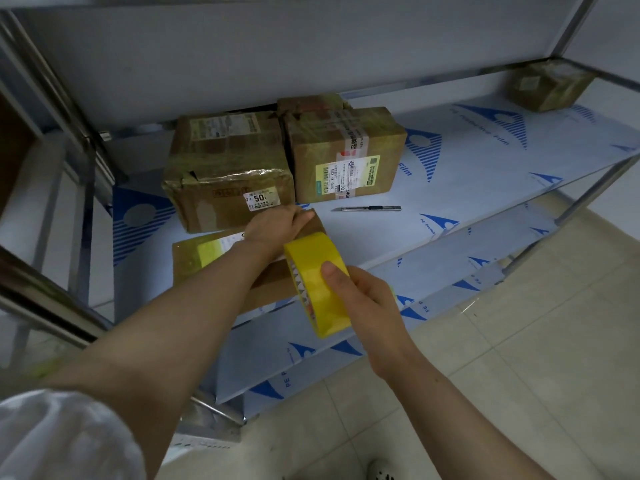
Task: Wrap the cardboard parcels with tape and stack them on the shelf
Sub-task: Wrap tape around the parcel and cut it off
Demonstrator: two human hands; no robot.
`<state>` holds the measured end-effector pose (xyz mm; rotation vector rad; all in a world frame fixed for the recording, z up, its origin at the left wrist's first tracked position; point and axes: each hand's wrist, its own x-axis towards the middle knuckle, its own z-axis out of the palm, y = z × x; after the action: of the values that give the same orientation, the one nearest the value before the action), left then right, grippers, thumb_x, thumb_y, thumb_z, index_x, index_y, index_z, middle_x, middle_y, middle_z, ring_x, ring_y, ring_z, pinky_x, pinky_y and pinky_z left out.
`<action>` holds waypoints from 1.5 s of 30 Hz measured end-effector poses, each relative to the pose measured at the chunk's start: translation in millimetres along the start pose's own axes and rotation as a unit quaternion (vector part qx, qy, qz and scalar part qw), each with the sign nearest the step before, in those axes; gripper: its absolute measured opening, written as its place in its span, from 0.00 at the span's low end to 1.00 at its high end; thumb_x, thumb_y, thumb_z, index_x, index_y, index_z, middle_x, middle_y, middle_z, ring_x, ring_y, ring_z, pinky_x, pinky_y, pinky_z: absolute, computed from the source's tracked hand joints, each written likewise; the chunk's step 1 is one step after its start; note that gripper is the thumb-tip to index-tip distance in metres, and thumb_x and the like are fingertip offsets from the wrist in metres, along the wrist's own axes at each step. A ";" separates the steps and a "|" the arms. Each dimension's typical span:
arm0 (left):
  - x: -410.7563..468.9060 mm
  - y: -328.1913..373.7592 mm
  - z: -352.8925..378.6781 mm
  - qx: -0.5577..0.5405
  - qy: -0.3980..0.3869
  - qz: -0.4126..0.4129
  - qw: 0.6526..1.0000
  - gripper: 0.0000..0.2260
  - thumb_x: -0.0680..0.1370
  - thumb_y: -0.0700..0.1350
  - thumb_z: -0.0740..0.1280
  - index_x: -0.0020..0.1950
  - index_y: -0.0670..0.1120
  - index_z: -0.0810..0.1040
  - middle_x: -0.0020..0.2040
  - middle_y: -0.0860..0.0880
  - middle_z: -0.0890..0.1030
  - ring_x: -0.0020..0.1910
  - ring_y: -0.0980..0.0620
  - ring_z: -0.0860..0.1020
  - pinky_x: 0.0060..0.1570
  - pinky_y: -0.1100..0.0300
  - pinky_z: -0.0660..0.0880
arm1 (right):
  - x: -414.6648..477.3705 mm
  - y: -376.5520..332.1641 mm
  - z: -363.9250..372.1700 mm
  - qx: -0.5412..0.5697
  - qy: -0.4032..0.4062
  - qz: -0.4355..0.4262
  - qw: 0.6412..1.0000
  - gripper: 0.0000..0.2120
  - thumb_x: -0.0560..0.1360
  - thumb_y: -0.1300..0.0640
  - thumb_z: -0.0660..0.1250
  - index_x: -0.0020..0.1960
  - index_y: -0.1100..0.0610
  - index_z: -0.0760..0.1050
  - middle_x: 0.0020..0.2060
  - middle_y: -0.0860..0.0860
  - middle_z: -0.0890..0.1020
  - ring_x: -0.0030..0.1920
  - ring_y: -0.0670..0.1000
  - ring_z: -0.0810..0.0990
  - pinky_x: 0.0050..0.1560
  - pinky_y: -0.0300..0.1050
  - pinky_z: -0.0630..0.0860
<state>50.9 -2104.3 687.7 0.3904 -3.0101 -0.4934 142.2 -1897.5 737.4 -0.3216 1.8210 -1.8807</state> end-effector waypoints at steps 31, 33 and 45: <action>2.7 13.5 0.0 0.076 -0.006 -0.082 0.994 0.28 0.80 0.64 0.44 0.56 0.45 0.73 0.49 0.44 0.80 0.50 0.44 0.78 0.44 0.53 0.70 | -3.9 75.5 -13.9 -0.020 0.033 -0.035 0.999 0.22 0.73 0.45 0.68 0.36 0.64 0.70 0.27 0.48 0.68 0.28 0.45 0.67 0.29 0.34 0.66; 6.7 20.4 1.1 0.066 -0.034 -0.119 0.990 0.34 0.78 0.68 0.41 0.50 0.45 0.77 0.44 0.45 0.80 0.46 0.46 0.78 0.49 0.52 0.71 | -2.5 75.6 -14.9 -0.005 0.031 -0.036 0.999 0.20 0.74 0.46 0.68 0.36 0.63 0.70 0.27 0.48 0.68 0.27 0.45 0.66 0.29 0.34 0.66; 5.2 27.8 8.1 0.062 -0.019 -0.075 0.995 0.30 0.78 0.67 0.44 0.73 0.51 0.63 0.67 0.43 0.73 0.67 0.41 0.68 0.63 0.47 0.63 | 3.7 68.9 -16.8 0.008 0.031 -0.020 0.999 0.20 0.76 0.52 0.67 0.35 0.66 0.67 0.26 0.51 0.65 0.27 0.46 0.64 0.28 0.37 0.65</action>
<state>38.4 -2077.7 689.1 0.6273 -3.0729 -0.3259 143.6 -1883.5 667.7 -0.2995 1.8514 -1.9514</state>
